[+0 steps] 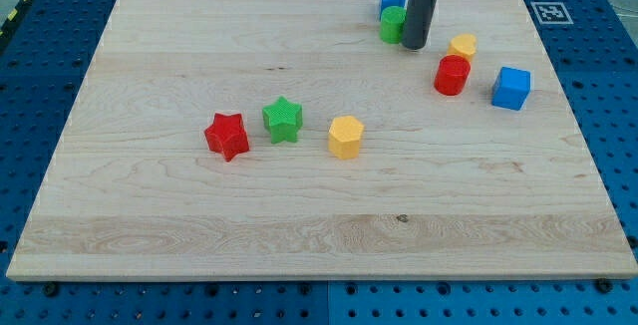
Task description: Move the yellow heart to the bottom left of the green circle
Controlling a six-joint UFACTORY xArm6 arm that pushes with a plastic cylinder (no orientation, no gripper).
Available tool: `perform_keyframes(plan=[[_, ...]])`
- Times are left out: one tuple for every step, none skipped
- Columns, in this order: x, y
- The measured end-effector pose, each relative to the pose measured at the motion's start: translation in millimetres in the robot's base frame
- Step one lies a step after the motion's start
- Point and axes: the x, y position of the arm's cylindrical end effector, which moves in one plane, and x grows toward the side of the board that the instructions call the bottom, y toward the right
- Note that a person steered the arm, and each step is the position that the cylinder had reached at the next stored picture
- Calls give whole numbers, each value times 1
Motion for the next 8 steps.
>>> perform_keyframes(plan=[[0,20],[0,45],[-25,65],[-43,76],[-43,87],[-25,98],[-1,105],[10,105]])
